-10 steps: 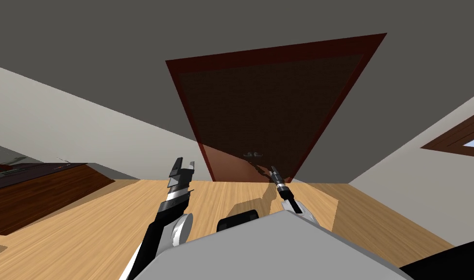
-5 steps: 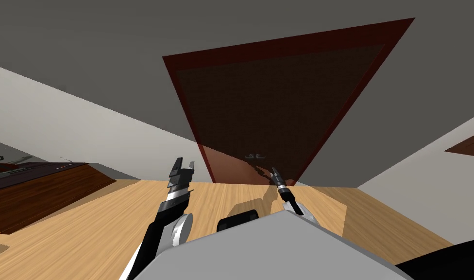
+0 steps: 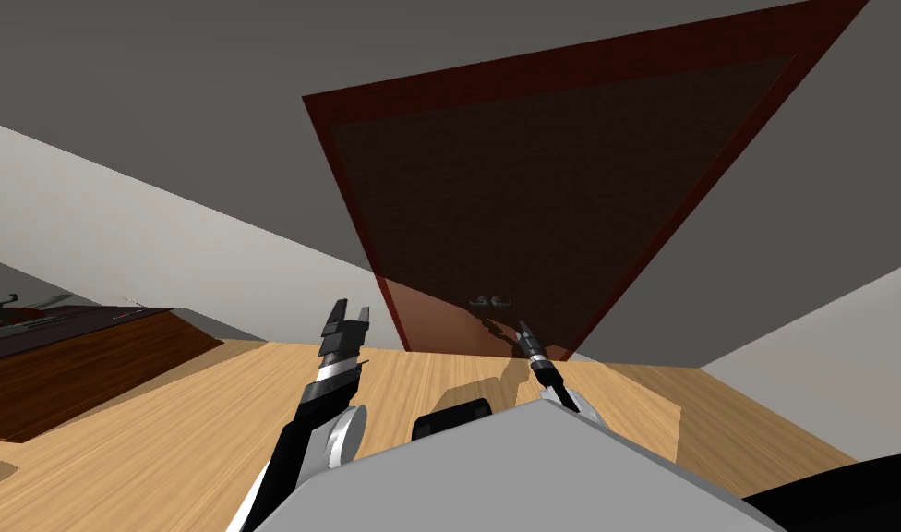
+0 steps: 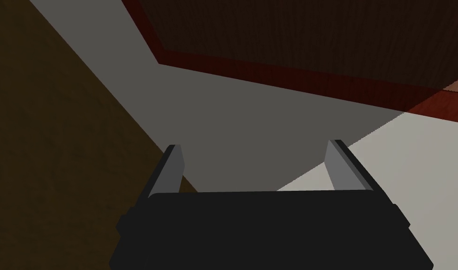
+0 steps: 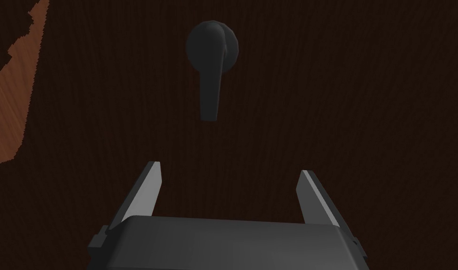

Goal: Pull the door open

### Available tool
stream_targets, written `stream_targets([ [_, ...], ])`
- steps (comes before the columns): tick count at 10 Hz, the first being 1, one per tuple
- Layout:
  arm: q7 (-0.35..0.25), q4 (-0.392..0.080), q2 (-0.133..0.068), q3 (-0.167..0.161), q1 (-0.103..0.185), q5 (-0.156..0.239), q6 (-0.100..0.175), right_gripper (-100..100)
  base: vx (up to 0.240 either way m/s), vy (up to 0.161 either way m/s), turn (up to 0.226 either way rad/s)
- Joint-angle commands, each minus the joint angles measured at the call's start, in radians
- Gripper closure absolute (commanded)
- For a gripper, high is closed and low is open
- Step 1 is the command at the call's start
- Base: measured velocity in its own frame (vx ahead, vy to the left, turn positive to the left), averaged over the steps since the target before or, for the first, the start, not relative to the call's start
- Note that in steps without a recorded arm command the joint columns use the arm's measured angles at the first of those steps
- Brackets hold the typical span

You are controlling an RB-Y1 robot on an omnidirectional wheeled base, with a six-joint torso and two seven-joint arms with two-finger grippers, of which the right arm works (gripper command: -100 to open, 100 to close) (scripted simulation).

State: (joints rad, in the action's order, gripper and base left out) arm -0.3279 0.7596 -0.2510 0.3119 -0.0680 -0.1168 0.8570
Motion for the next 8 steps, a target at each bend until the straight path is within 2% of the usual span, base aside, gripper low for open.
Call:
stream_targets([
  [1,-0.004,-0.033,-0.003,0.006,0.010,-0.004,0.010,-100,0.112,0.002,0.034],
  [4,-0.011,-0.095,-0.009,0.017,0.029,-0.010,0.030,-100,0.109,-0.001,0.032],
  [5,-0.009,-0.084,-0.008,0.015,0.025,-0.009,0.027,-100,0.057,0.003,0.008],
  [6,-0.003,-0.100,-0.031,0.044,0.004,0.006,0.019,-100,0.039,-0.057,-0.141],
  [8,-0.003,-0.100,-0.031,0.044,0.004,0.006,0.019,-100,0.017,-0.050,-0.049],
])
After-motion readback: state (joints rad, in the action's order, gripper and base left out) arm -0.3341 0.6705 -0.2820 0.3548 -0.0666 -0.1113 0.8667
